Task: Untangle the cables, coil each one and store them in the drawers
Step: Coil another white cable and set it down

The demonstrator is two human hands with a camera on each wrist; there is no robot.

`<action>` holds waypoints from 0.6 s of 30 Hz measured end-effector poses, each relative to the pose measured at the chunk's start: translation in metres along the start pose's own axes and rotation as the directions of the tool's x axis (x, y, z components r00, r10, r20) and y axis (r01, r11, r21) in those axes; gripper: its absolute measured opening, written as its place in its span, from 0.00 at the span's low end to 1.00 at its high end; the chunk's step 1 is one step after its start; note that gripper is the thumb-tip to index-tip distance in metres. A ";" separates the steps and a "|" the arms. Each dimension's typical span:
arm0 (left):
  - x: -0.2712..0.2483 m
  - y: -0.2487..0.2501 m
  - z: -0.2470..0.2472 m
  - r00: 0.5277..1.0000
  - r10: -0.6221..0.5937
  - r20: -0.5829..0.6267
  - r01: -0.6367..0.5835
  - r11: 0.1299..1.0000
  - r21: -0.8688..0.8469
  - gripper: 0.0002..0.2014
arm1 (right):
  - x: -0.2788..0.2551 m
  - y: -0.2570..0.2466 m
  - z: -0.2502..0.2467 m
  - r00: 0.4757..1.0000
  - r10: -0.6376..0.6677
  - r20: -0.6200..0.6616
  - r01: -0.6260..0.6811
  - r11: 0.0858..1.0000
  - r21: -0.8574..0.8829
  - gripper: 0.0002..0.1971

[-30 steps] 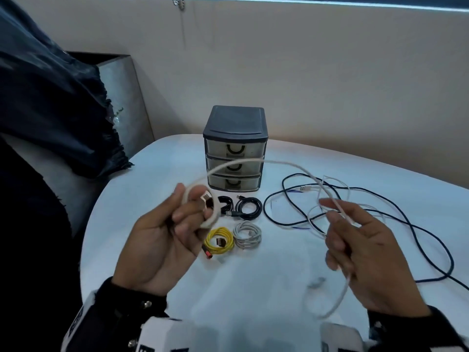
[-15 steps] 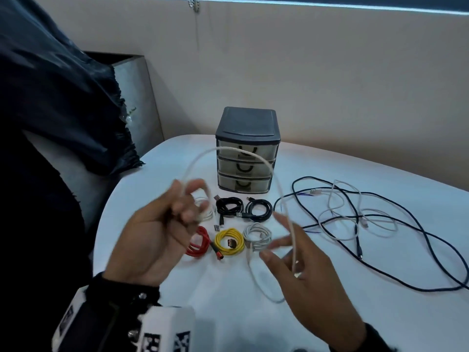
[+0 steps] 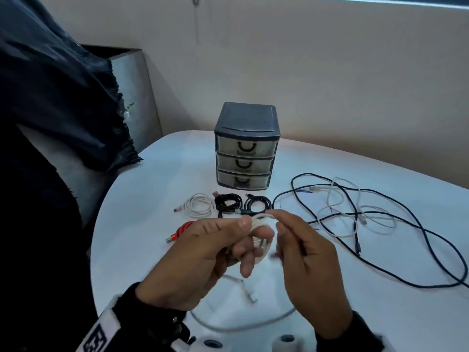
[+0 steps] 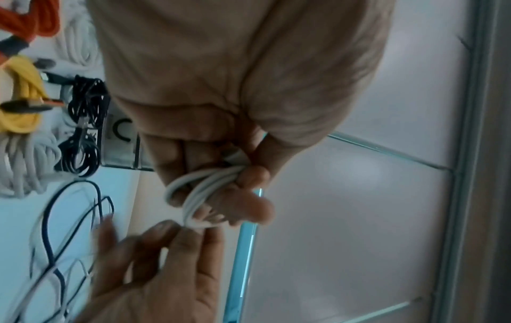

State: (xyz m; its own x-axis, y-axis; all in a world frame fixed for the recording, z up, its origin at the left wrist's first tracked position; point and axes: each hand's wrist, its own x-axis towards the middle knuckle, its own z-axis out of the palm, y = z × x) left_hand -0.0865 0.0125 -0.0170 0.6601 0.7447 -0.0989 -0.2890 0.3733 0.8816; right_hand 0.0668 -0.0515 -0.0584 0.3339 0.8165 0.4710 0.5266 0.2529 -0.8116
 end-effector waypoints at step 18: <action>0.006 -0.012 -0.013 0.898 0.434 0.077 -0.284 0.436 0.854 0.21 | -0.010 -0.057 -0.033 0.877 0.183 0.444 -0.220 0.975 0.032 0.08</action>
State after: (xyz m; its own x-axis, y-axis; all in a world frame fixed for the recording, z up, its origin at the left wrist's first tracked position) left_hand -0.0884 0.0197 -0.0340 0.5201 0.7881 0.3292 0.2785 -0.5209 0.8069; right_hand 0.0592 -0.0914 -0.0057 0.0418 0.9930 0.1106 0.4145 0.0835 -0.9062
